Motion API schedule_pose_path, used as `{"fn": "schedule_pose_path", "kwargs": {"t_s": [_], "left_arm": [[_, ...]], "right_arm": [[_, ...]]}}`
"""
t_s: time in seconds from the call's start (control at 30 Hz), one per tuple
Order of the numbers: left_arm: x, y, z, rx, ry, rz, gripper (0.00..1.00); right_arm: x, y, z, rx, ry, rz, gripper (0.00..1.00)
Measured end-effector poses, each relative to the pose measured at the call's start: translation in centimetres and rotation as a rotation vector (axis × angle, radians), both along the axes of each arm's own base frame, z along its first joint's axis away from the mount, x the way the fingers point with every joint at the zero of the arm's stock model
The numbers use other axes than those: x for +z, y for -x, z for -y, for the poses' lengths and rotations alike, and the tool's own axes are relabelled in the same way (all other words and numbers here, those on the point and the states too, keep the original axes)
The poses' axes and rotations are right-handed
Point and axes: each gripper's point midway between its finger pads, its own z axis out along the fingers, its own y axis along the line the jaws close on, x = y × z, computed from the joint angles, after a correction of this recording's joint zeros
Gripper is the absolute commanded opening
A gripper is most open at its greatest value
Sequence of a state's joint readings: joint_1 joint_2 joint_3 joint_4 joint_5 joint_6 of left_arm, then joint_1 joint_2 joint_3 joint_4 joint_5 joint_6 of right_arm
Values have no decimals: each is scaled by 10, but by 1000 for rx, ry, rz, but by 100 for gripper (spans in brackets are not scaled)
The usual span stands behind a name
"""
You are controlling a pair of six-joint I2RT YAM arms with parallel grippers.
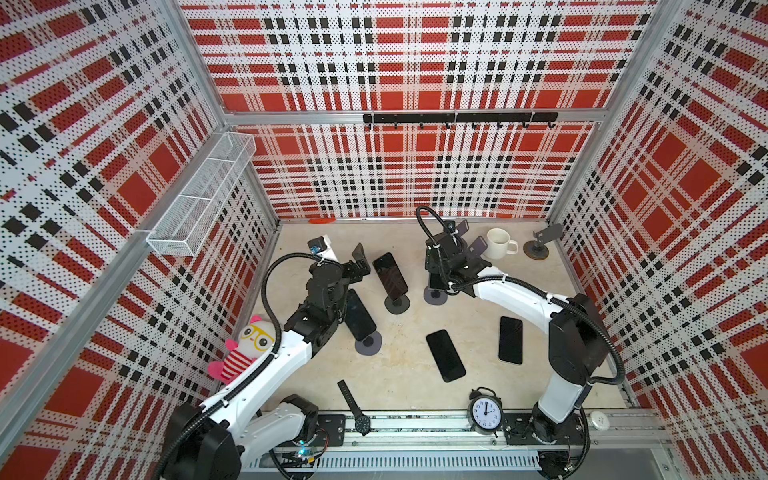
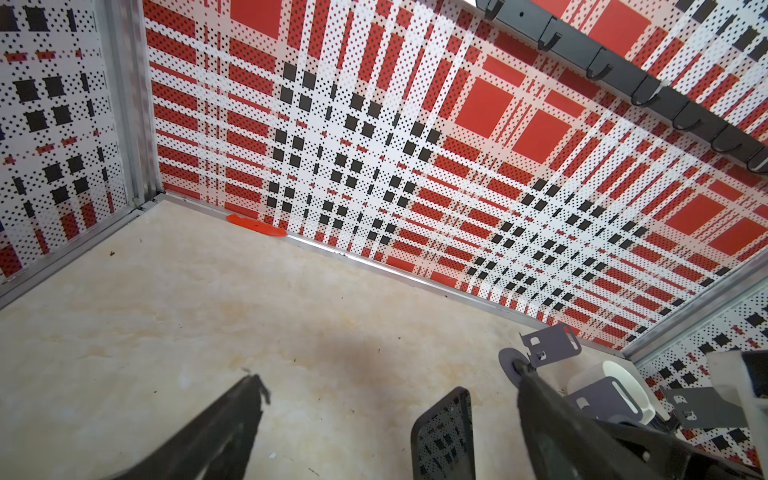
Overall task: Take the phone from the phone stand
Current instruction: 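Lift the phone off its stand with the right gripper toward the robot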
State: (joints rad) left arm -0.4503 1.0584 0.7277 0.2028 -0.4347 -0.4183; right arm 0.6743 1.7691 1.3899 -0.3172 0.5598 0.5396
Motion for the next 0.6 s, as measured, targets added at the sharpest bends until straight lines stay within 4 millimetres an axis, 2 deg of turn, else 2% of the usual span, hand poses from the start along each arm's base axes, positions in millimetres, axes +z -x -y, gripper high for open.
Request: {"fn": "schedule_pose_path", "kwargs": {"t_s": [0.4, 0.6], "left_arm": [[1, 2, -1, 3, 4, 8, 98], [0, 3, -3, 8, 9, 11, 98]], "right_arm": [[17, 8, 2, 35, -28, 14, 59], [19, 15, 14, 54, -72, -10, 59]]}}
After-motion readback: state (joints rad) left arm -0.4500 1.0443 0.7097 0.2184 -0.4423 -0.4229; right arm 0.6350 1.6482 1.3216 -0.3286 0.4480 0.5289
